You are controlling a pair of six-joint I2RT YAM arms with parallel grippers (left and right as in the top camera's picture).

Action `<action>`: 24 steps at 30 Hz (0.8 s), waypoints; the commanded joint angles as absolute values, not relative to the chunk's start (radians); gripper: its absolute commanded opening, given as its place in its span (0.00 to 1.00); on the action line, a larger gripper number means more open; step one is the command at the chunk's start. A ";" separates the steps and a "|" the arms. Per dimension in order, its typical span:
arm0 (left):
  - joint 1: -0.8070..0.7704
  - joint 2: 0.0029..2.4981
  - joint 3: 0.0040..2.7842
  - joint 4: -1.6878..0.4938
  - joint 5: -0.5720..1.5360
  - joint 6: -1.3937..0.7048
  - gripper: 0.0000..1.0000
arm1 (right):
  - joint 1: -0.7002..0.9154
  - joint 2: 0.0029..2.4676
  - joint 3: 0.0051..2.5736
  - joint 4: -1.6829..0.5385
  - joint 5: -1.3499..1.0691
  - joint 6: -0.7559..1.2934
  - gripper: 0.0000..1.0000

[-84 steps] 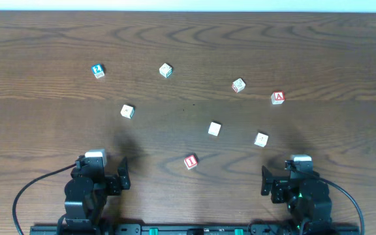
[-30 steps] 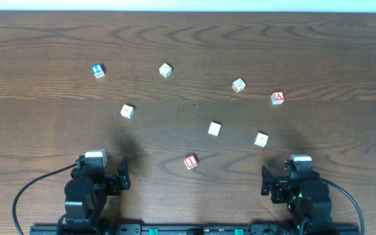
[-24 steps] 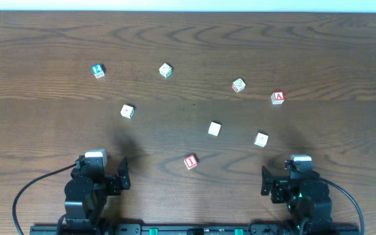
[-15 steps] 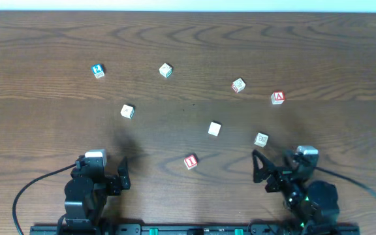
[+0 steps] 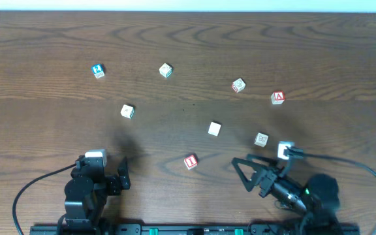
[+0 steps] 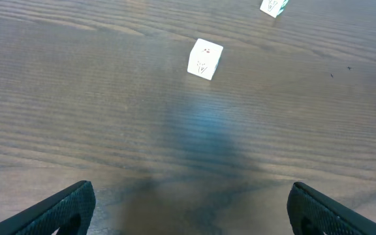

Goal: Spell out Ai2
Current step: 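Move the right gripper to the red 'I' block and grasp it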

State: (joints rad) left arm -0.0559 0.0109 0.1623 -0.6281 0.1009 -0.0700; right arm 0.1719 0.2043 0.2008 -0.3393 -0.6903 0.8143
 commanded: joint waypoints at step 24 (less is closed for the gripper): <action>-0.051 0.004 0.157 -0.628 0.101 -0.059 0.95 | 0.859 1.528 0.875 -0.558 0.002 0.432 0.94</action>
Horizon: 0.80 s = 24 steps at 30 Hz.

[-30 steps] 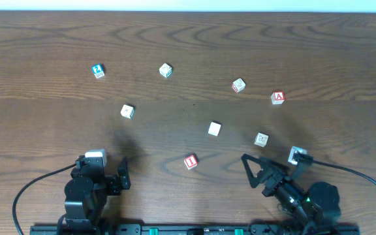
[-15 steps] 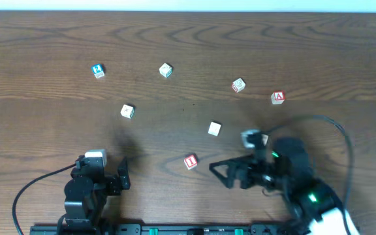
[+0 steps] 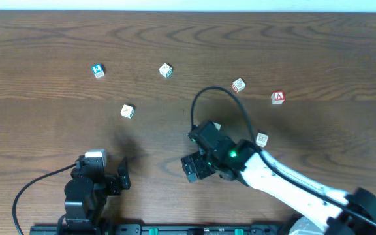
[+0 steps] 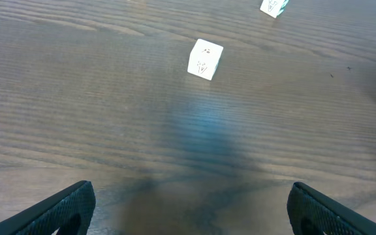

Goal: Spell out Ai2
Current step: 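Move the right gripper to the red 'I' block and grasp it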

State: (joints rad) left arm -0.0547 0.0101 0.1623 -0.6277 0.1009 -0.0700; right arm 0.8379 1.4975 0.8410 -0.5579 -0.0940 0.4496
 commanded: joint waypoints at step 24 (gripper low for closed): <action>-0.051 0.004 0.157 -0.628 0.101 -0.059 0.95 | 0.983 1.675 0.889 -0.482 0.147 0.417 0.80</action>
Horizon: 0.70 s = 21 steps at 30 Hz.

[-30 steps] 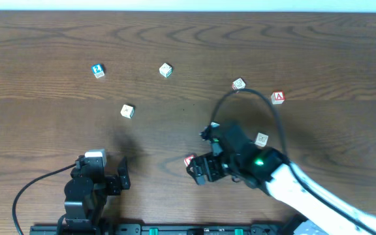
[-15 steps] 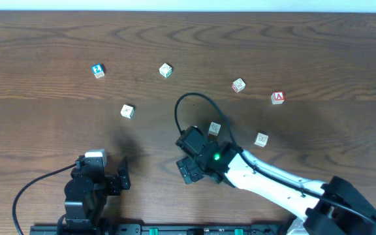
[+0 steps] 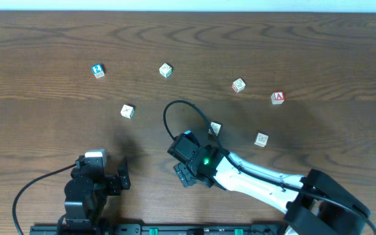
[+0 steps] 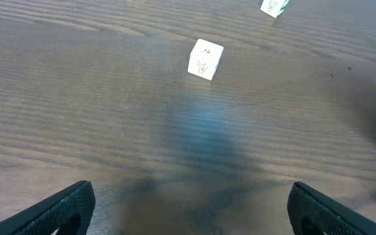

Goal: Spell out Ai2
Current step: 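Move the right gripper to the red 'I' block and grasp it, then carry the 'I' block forward and set it down mid-table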

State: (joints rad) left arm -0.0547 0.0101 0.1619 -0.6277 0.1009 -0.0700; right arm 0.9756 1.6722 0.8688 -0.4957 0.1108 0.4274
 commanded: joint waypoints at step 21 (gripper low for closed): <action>-0.051 0.004 0.157 -0.628 0.101 -0.059 0.95 | 0.982 1.683 0.920 -0.484 0.147 0.418 0.35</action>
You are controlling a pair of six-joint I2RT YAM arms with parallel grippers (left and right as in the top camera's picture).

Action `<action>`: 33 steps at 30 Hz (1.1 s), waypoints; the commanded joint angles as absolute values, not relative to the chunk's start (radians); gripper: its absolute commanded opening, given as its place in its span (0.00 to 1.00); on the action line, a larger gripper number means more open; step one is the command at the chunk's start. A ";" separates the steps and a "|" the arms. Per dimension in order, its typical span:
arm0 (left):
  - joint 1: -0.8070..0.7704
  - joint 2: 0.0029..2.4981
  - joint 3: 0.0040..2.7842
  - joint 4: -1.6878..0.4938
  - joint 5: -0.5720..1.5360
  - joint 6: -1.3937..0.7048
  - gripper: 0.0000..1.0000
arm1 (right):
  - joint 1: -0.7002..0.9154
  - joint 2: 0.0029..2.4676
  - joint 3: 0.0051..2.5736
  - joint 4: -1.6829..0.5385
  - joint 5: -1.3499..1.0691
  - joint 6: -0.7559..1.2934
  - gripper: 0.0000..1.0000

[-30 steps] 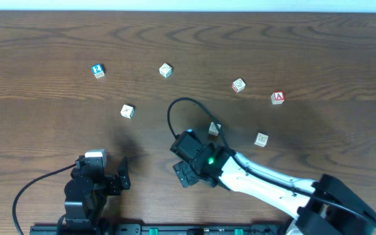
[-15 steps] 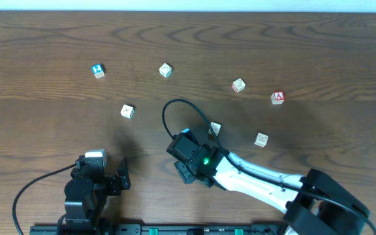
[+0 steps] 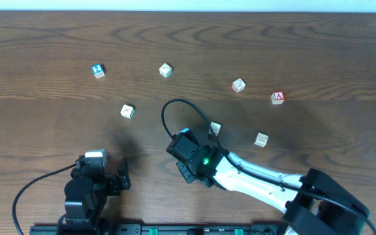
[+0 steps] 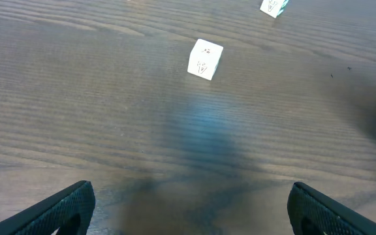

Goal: Spell out Ai2
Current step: 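Carry the 'I' block forward and set it down mid-table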

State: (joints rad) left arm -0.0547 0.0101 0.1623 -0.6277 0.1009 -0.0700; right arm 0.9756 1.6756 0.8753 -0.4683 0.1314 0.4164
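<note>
The blue "2" block point(image 3: 97, 70) lies at the far left and the red "A" block point(image 3: 278, 97) at the right. No red "I" block shows; my right gripper point(image 3: 187, 171) reaches in from the bottom right to the table's middle front, pointing down, and its wrist hides the fingers. My left gripper point(image 3: 120, 176) rests open near the front left, nothing between its fingers point(image 4: 64, 209). In the left wrist view a white block point(image 4: 205, 59) lies well ahead of it.
Plain white blocks are scattered about: one with green marks point(image 3: 166, 70), one at left centre point(image 3: 127, 111), one beside the right arm point(image 3: 215, 128), and two more on the right point(image 3: 238, 85), point(image 3: 261, 139). A black cable loops above the right wrist point(image 3: 175, 108).
The right gripper has shifted only slightly, a little farther from the front edge, at the same spot. The left arm and all visible blocks are unchanged.
The right arm was first parked at the front right, with the red "I" block lying in the open at centre front. Then the gripper stood over that block, covering it. It later sat slightly farther left and remains there; the block is out of sight.
</note>
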 commanded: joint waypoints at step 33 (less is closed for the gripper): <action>-0.051 0.004 0.157 -0.628 0.101 -0.059 0.95 | 0.679 2.133 1.693 -0.874 0.149 0.720 0.04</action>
State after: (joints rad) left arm -0.0547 0.0101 0.1619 -0.6277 0.1009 -0.0700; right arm 0.6888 2.1311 1.6680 -0.8742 0.1463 0.6746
